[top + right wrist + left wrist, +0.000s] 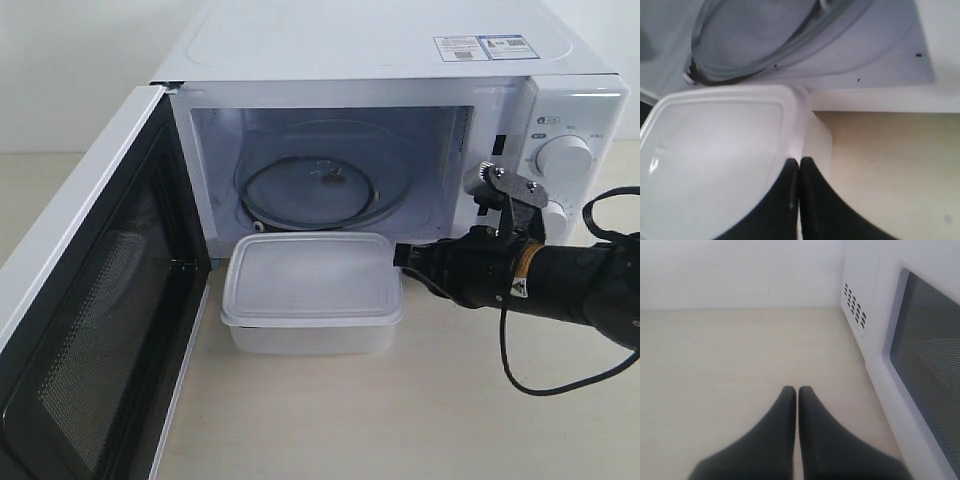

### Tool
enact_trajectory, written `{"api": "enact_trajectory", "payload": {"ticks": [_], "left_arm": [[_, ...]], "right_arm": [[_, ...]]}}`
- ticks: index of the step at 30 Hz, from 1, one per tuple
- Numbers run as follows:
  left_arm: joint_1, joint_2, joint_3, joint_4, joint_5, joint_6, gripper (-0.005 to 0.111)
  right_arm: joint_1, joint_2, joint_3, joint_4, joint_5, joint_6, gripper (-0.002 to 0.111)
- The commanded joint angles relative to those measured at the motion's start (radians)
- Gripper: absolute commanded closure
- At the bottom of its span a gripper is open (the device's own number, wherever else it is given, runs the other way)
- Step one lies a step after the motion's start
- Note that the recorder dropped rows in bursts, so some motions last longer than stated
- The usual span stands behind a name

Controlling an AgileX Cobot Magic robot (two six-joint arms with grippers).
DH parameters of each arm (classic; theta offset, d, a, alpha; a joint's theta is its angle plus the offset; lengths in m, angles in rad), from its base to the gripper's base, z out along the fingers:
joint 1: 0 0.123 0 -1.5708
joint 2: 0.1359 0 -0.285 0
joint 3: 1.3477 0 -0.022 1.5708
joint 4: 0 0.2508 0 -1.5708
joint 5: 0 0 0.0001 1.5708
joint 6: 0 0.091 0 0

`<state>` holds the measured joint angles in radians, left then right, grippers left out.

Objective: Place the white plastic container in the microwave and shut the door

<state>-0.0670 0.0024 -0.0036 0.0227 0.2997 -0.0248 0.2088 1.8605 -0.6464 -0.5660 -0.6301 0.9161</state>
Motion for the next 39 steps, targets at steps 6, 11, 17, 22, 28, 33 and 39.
{"api": "enact_trajectory", "payload": {"ticks": [6,11,17,22,28,33,39], "left_arm": [[0.003,-0.002,0.004,-0.003,-0.004,-0.007,0.102],[0.003,-0.002,0.004,-0.003,-0.004,-0.007,0.102],[0.003,-0.002,0.004,-0.003,-0.004,-0.007,0.102],[0.003,-0.002,0.004,-0.003,-0.004,-0.007,0.102],[0.003,-0.002,0.004,-0.003,-0.004,-0.007,0.102],[0.003,-0.002,0.004,-0.003,-0.004,-0.007,0.102],[0.003,-0.002,0.004,-0.003,-0.004,-0.007,0.102]], "right_arm": [[0.011,0.002,-0.004,-0.022,0.067,-0.006,0.108],[0.060,0.006,-0.004,-0.080,0.060,0.016,0.108],[0.226,0.015,-0.004,-0.262,0.037,0.142,0.108],[0.299,-0.024,0.005,-0.550,0.114,0.377,0.108],[0.299,-0.160,0.036,-0.581,0.432,0.399,0.108],[0.299,-0.236,0.036,-0.581,0.559,0.391,0.108],[0.299,-0.234,0.042,-0.553,0.308,0.376,0.108]]}}
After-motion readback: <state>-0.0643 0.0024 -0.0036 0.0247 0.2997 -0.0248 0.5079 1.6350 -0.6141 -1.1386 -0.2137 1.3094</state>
